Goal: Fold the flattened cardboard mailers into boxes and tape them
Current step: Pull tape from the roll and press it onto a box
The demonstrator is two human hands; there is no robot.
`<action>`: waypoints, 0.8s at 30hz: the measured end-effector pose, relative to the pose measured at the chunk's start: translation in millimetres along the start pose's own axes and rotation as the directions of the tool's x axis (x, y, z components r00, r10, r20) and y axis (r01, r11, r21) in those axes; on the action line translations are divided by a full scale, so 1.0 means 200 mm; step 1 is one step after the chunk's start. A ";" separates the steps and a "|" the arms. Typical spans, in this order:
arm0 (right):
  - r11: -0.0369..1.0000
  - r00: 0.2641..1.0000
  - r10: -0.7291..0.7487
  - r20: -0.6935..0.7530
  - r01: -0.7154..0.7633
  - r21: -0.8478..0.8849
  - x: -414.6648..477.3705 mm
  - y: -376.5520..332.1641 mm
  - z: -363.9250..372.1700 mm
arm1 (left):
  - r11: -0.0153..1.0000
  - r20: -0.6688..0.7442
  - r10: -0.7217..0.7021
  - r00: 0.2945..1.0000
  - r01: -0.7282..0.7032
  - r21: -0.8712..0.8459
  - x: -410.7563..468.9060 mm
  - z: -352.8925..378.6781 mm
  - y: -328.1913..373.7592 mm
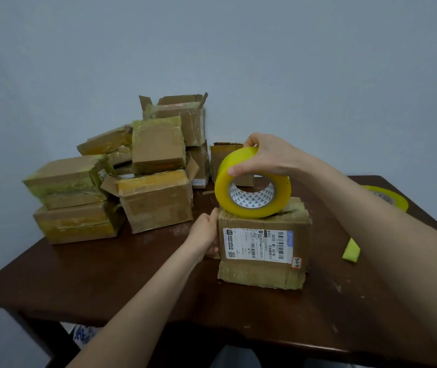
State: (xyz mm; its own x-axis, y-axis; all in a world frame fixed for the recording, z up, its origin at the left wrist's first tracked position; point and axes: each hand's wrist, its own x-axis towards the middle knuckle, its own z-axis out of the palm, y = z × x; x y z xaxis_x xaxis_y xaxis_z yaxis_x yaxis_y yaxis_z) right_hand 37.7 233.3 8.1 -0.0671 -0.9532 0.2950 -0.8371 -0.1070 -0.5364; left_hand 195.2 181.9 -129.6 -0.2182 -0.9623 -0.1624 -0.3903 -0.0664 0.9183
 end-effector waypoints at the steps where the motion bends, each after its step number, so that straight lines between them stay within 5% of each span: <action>1: 1.000 1.000 0.006 -0.001 -0.006 0.003 0.00 0.00 0.00 | 0.998 -0.016 0.021 1.000 -0.020 0.067 0.01 -0.01 0.00; 4: 1.000 0.999 0.023 0.027 -0.023 -0.003 -0.01 0.00 0.00 | 0.880 -0.211 0.378 0.901 -0.280 0.383 0.00 -0.04 -0.02; 6: 0.999 0.999 0.042 0.006 -0.042 -0.001 -0.01 0.02 -0.02 | 0.774 -0.223 0.626 0.747 -0.559 0.298 -0.06 -0.03 -0.01; 7: 0.999 0.999 0.050 -0.001 -0.050 0.016 -0.02 0.04 -0.03 | 0.756 -0.163 0.654 0.739 -0.628 0.187 -0.10 -0.02 -0.01; 10: 0.983 0.994 0.053 0.093 -0.069 0.170 -0.07 0.12 -0.07 | 0.743 0.056 0.648 0.760 -0.646 0.176 -0.12 0.02 -0.04; 13: 0.921 0.982 0.064 0.176 -0.126 0.370 -0.12 0.25 -0.01 | 0.800 0.009 0.583 0.812 -0.576 0.167 -0.09 0.04 -0.03; 16: 0.853 0.985 0.115 0.127 -0.163 0.495 -0.14 0.33 0.06 | 0.874 -0.055 0.476 0.878 -0.466 0.140 -0.06 0.06 0.04; 24: 0.836 0.975 0.171 -0.142 -0.068 0.545 -0.16 0.25 0.01 | 0.867 -0.011 0.481 0.877 -0.474 0.156 0.00 0.09 0.04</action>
State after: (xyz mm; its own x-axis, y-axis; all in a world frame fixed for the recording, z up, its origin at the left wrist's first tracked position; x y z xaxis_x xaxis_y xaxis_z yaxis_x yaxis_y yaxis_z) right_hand -1.3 257.5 -30.4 -0.2857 -0.9076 0.3076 -0.3995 -0.1790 -0.8991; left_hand 175.8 186.4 -128.2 -0.3692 -0.8784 0.3033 -0.3747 0.4394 0.8164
